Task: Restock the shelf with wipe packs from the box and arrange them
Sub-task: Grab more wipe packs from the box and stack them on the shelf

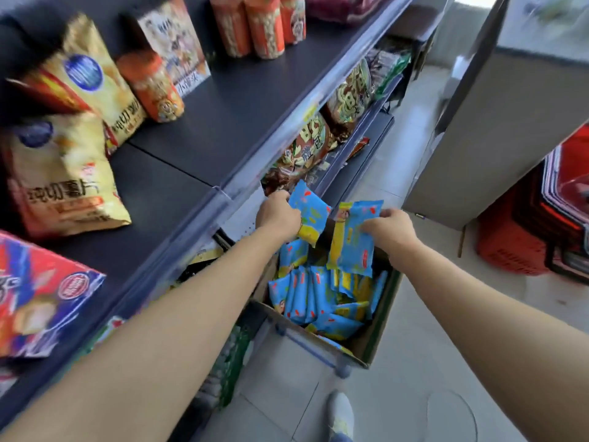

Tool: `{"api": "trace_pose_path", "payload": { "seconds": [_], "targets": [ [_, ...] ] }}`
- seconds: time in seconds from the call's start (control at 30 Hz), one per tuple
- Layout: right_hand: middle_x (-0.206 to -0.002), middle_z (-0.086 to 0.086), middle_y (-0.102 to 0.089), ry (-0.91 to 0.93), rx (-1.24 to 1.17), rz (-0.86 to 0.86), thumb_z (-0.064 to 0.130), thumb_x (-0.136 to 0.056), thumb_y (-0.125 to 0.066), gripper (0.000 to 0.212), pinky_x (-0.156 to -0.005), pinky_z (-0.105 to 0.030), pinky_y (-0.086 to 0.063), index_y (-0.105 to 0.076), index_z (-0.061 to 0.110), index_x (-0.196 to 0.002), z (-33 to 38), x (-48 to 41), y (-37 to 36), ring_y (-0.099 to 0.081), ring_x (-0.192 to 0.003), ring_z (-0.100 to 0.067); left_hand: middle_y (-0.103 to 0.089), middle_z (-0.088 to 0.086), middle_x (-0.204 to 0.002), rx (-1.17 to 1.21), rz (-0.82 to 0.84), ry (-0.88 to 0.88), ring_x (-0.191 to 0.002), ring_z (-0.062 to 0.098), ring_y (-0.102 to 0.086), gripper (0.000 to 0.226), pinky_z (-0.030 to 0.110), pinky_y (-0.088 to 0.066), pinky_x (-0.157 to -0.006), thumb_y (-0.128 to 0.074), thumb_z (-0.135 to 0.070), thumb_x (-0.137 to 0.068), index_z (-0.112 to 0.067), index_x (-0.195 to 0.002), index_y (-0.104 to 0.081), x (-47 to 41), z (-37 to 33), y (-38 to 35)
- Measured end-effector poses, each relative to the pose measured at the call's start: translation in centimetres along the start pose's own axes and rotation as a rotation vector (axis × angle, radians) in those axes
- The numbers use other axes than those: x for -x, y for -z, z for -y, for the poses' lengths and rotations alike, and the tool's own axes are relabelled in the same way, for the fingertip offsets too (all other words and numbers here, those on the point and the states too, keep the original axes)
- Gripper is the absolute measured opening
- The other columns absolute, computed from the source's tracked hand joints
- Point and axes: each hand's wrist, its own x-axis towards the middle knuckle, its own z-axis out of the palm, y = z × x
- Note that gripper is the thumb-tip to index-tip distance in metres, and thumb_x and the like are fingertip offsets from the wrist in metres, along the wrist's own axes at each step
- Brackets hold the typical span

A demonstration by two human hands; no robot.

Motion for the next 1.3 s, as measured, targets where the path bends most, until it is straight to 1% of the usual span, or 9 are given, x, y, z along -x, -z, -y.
{"api": "trace_pose_path", "payload": {
  "seconds": [0.07,0.2,0.33,0.47,0.57,0.67,0.83,1.0,1.3],
  "targets": [
    [-0.107,-0.02,-0.067,0.04,-0.075,-0.009,-0.003,-0.076,-0.063,0.018,-0.088,-0.046,-0.054,-0.061,-0.002,-0.094,3.0,3.1,0.8,-0.065,-0.097,-0.034,-0.062,0.016,-0.112,0.015,-0.044,-0.043,-0.104,0.034,-0.058,0.007,0.036,-0.047,-0.08,-0.053,-0.014,-0.091,-0.01,-0.097,-0.055,2.2,-1.2,3.9],
    [-0.092,-0.012,-0.058,0.203,-0.135,-0.038,-0.004,-0.083,-0.058,0.022,-0.061,-0.031,-0.049,-0.057,0.007,-0.102,8.5,9.9,2.0,-0.057,-0.081,-0.024,-0.061,0.018,-0.118,0.051,-0.164,-0.132,-0.11,0.034,-0.056,0.023,0.036,-0.046,-0.086,-0.055,-0.013,-0.089,0.0,-0.107,-0.059,6.8,-3.3,11.4],
    [-0.087,-0.009,-0.058,0.33,-0.243,-0.118,-0.007,-0.084,-0.048,0.031,-0.078,-0.055,-0.055,-0.055,0.012,-0.107,13.7,16.5,2.7,-0.059,-0.078,-0.027,-0.061,0.017,-0.118,0.065,-0.264,-0.24,-0.11,0.033,-0.057,0.024,0.036,-0.046,-0.085,-0.055,-0.013,-0.089,0.0,-0.109,-0.058,12.2,-5.2,18.8],
    [-0.07,-0.004,-0.048,0.547,-0.261,-0.141,-0.009,-0.084,-0.041,0.043,-0.045,-0.026,-0.039,-0.051,0.018,-0.116,18.8,24.2,1.9,-0.042,-0.054,-0.016,-0.062,0.022,-0.116,0.123,-0.418,-0.322,-0.107,0.038,-0.058,0.027,0.042,-0.048,-0.083,-0.052,-0.008,-0.086,0.003,-0.11,-0.058,17.8,-5.5,27.2],
    [-0.076,-0.003,-0.054,0.686,-0.254,-0.148,-0.007,-0.081,-0.042,0.038,-0.051,-0.028,-0.041,-0.049,0.021,-0.107,21.8,29.2,-0.1,-0.049,-0.06,-0.02,-0.061,0.018,-0.115,0.133,-0.549,-0.337,-0.106,0.034,-0.058,0.026,0.04,-0.048,-0.083,-0.053,-0.008,-0.087,0.002,-0.111,-0.057,21.8,-4.0,32.9],
    [-0.1,-0.007,-0.06,0.803,-0.234,-0.128,-0.003,-0.078,-0.044,0.047,-0.069,-0.041,-0.052,-0.05,0.021,-0.119,24.5,34.0,-3.0,-0.06,-0.082,-0.028,-0.06,0.016,-0.117,0.168,-0.648,-0.304,-0.107,0.032,-0.058,0.028,0.038,-0.048,-0.084,-0.053,-0.007,-0.088,0.001,-0.115,-0.055,24.9,-0.9,37.6],
    [-0.094,-0.001,-0.06,1.029,-0.169,-0.026,-0.004,-0.078,-0.05,0.044,-0.075,-0.04,-0.054,-0.056,0.026,-0.11,28.5,40.0,-9.6,-0.063,-0.089,-0.029,-0.059,0.017,-0.116,0.303,-0.769,-0.177,-0.102,0.031,-0.057,0.027,0.035,-0.046,-0.073,-0.048,-0.004,-0.089,0.0,-0.115,-0.054,27.9,6.5,43.0],
    [-0.114,-0.006,-0.061,1.241,0.009,-0.027,-0.005,-0.081,-0.051,0.044,-0.099,-0.048,-0.041,-0.057,0.022,-0.116,31.0,44.1,-15.9,-0.056,-0.108,-0.03,-0.06,0.015,-0.121,0.489,-0.832,-0.036,-0.105,0.028,-0.06,0.033,0.031,-0.045,-0.071,-0.046,-0.003,-0.091,-0.002,-0.124,-0.052,29.0,14.3,47.6],
    [-0.107,-0.008,-0.066,1.415,0.152,0.046,-0.003,-0.08,-0.05,0.032,-0.091,-0.042,-0.045,-0.055,0.014,-0.106,34.6,43.0,-23.6,-0.054,-0.105,-0.035,-0.057,0.006,-0.108,0.83,-0.925,0.212,-0.098,0.023,-0.057,0.033,0.035,-0.048,-0.091,-0.053,-0.014,-0.095,-0.006,-0.127,-0.054,28.9,22.3,52.6]
  ]
}}
